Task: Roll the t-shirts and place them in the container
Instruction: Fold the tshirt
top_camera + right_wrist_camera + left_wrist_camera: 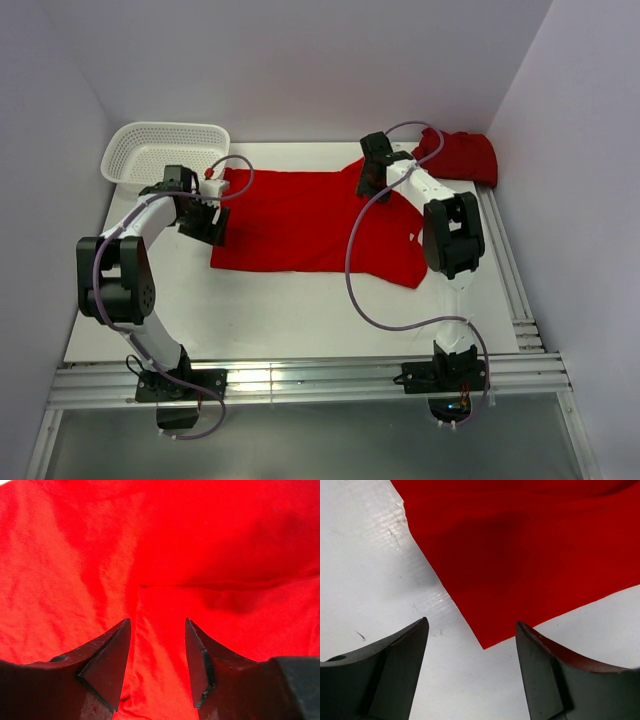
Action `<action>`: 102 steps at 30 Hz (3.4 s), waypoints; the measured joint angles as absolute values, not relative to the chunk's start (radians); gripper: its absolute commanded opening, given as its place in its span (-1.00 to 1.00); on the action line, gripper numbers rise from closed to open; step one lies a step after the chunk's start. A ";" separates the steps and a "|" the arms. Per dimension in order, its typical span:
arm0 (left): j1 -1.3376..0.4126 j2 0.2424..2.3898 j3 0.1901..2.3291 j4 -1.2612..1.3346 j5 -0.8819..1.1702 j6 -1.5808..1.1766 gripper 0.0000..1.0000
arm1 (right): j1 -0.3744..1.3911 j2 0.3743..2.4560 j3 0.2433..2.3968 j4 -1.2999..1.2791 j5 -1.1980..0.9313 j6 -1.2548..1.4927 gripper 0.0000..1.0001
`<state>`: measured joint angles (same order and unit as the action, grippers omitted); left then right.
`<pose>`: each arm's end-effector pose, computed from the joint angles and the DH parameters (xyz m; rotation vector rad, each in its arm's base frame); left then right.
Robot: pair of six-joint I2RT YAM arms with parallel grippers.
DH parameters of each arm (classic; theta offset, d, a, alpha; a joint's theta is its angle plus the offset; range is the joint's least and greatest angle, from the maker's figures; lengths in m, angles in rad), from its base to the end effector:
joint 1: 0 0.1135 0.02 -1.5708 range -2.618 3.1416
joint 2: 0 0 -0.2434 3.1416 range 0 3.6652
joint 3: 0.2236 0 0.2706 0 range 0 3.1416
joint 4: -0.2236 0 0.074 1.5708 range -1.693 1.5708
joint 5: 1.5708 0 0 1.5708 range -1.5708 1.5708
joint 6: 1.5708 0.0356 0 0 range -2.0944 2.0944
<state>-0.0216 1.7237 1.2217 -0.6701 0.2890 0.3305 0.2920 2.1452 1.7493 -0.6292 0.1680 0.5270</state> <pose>0.3589 -0.0179 0.1801 0.5489 2.6339 -0.3031 0.4571 0.1312 0.1782 0.3621 2.5500 0.0880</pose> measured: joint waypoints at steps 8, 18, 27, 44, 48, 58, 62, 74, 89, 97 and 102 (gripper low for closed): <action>0.050 1.724 1.198 -0.707 0.345 0.354 0.56 | 0.287 1.907 1.513 -0.614 0.205 0.552 0.14; 0.102 1.790 1.131 -0.755 0.457 0.358 0.47 | 0.238 1.344 0.958 -0.493 0.199 0.680 0.17; 0.108 1.813 1.114 -0.731 0.572 0.304 0.04 | 0.191 1.071 0.606 -0.459 0.154 0.790 0.31; 0.110 1.841 1.094 -0.699 0.587 0.267 -0.88 | 0.181 1.017 0.445 -0.393 0.113 0.888 0.36; 0.110 1.841 1.094 -0.700 0.588 0.267 -0.99 | 0.181 1.039 0.430 -0.368 0.109 0.901 0.30; 0.110 1.840 1.094 -0.701 0.585 0.270 -0.99 | 0.181 1.098 0.454 -0.373 0.128 0.904 -0.78; 0.110 1.829 1.094 -0.706 0.554 0.285 -0.99 | 0.181 1.086 0.512 -0.437 0.171 0.886 -0.84; 0.137 1.793 1.098 -0.799 0.435 0.387 -0.99 | 0.179 1.021 0.549 -0.577 0.212 0.835 -0.89; 0.176 1.678 1.029 -0.883 0.352 0.491 -0.99 | 0.179 0.882 0.560 -0.726 0.154 0.830 -1.00; 0.186 1.618 0.981 -0.913 0.322 0.522 -0.99 | 0.179 0.793 0.616 -0.841 0.112 0.818 -1.00; 0.189 1.577 0.960 -0.931 0.308 0.538 -0.99 | 0.181 0.741 0.630 -0.927 0.104 0.809 -1.00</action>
<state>0.1890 1.5772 0.9596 -0.9310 0.3080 0.5385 0.1806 0.7414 0.6296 -0.9268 0.1036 0.8089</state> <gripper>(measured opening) 0.015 0.110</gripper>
